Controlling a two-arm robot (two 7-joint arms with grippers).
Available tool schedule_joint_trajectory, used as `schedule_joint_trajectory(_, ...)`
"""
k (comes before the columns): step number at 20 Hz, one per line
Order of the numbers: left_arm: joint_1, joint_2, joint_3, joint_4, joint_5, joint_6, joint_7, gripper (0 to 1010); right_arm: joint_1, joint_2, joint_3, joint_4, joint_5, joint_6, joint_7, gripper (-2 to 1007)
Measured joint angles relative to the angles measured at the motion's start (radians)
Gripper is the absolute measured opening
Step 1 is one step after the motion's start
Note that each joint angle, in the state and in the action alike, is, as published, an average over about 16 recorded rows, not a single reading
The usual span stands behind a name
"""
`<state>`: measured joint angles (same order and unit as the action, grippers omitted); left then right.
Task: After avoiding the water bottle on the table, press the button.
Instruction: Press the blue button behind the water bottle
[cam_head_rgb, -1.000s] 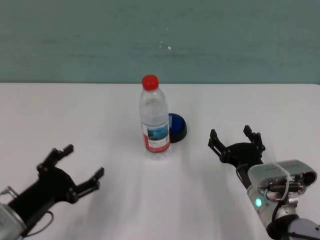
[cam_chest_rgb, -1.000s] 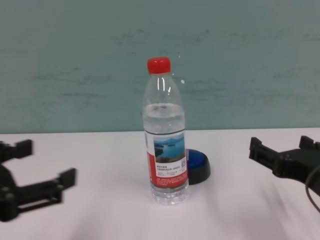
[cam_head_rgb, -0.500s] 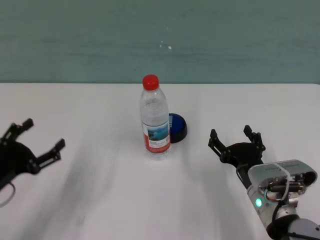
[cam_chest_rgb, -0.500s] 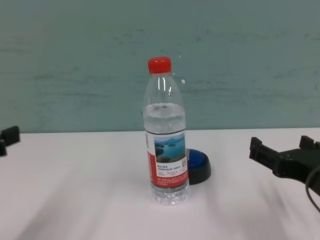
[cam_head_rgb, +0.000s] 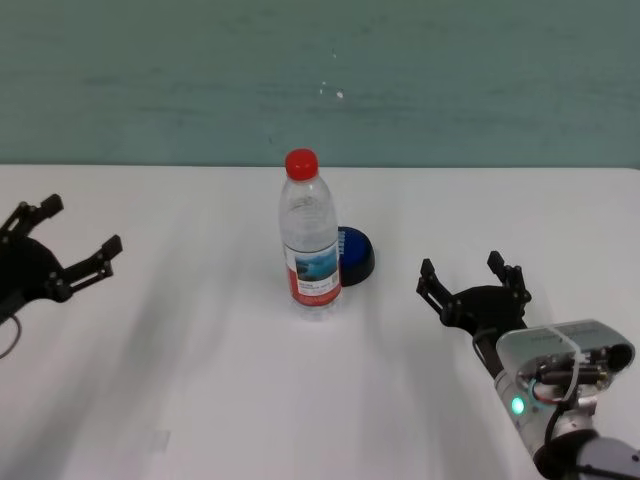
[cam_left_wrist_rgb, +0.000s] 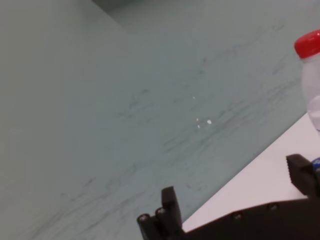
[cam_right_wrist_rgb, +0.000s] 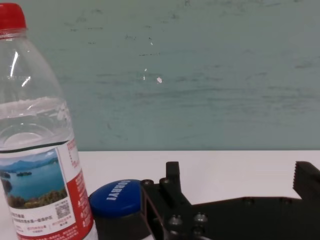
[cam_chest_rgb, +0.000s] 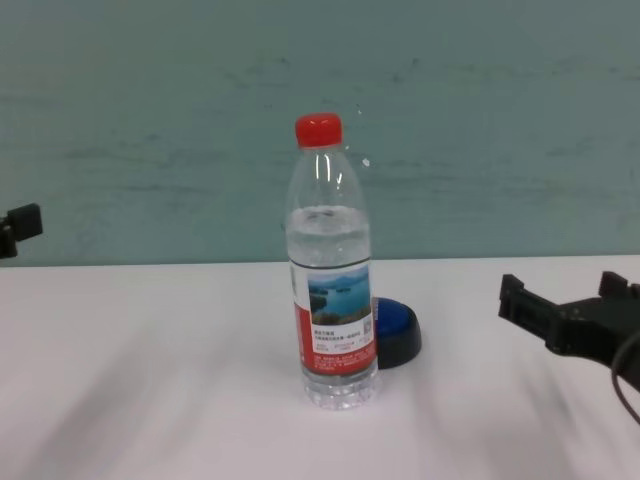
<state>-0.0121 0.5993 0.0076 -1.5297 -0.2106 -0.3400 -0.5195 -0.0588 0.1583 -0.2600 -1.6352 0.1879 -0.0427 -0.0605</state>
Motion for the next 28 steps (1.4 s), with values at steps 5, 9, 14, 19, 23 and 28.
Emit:
schedule_joint_trajectory(5,-0.11,-0.012,0.054,0.097,-0.003,-0.012,-0.026,1000,0.0,0.0,0.0,0.0,0.0,0.0,0.0,1003)
schedule_joint_trajectory(9,-0.2,-0.036,0.106,0.179,0.011,-0.02,-0.035,1000,0.0,0.0,0.0,0.0,0.0,0.0,0.0,1003)
schedule_joint_trajectory(14,-0.308,-0.079,0.174,0.278,0.037,-0.031,-0.037,1000,0.0,0.0,0.0,0.0,0.0,0.0,0.0,1003)
schedule_joint_trajectory(19,-0.399,-0.128,0.24,0.369,0.066,-0.045,-0.037,1000,0.0,0.0,0.0,0.0,0.0,0.0,0.0,1003)
schedule_joint_trajectory(23,-0.452,-0.164,0.283,0.435,0.084,-0.056,-0.038,1000,0.0,0.0,0.0,0.0,0.0,0.0,0.0,1003)
schedule_joint_trajectory(28,-0.497,-0.203,0.329,0.508,0.104,-0.07,-0.042,1000,0.0,0.0,0.0,0.0,0.0,0.0,0.0,1003)
